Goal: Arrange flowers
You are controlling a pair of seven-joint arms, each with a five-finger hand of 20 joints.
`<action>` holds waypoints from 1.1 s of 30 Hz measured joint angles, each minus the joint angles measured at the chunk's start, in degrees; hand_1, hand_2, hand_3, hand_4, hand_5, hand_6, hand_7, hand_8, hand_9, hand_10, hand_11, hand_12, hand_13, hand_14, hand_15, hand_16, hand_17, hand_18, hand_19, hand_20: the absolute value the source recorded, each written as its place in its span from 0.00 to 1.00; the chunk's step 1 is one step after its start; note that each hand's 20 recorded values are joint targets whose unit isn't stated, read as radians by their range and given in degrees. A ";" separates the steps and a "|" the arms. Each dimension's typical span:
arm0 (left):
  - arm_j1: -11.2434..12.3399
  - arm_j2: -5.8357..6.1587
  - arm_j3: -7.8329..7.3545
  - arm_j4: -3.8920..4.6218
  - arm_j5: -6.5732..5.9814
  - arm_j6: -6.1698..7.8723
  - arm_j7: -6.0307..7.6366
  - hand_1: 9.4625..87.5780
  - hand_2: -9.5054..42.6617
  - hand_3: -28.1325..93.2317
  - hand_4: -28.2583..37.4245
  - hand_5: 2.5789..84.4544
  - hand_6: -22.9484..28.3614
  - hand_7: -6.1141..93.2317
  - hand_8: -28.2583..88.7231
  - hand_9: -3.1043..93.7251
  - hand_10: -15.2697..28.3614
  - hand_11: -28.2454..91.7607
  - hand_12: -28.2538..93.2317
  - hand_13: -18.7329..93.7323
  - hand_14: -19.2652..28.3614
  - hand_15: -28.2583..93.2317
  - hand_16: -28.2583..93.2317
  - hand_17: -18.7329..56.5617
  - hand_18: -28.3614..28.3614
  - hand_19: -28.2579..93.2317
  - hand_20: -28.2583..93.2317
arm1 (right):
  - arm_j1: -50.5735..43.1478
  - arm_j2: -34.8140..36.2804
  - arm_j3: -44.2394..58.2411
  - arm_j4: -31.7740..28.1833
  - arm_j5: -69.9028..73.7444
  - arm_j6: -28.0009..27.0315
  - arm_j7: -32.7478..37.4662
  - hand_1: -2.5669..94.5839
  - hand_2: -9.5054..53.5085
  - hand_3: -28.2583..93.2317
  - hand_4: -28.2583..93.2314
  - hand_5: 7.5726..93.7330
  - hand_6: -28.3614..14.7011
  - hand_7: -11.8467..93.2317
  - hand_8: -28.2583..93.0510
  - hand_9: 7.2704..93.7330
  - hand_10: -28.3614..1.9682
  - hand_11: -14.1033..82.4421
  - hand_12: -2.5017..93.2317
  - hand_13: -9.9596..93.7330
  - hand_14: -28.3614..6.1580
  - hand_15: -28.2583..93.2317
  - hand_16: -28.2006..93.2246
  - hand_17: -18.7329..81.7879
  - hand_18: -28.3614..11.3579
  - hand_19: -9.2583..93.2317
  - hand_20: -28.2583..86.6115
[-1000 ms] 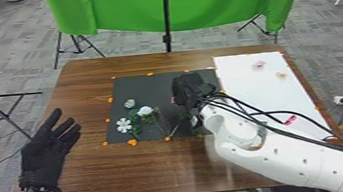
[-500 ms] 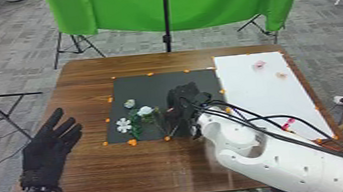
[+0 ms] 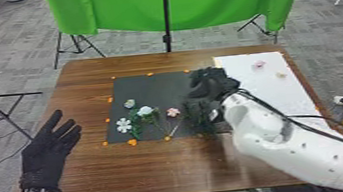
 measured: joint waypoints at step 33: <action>-2.04 -1.35 1.29 0.76 -0.34 -3.18 -1.05 0.18 0.29 0.91 0.07 0.38 0.60 0.18 0.15 0.36 0.80 0.40 0.30 0.35 0.96 0.56 0.16 0.10 1.00 0.71 0.23 | 4.82 4.95 3.05 24.35 0.08 -14.66 10.88 0.50 0.00 0.80 0.00 0.67 0.81 0.27 0.15 0.75 0.64 0.38 0.21 0.68 0.60 0.75 0.34 0.42 0.17 0.88 0.65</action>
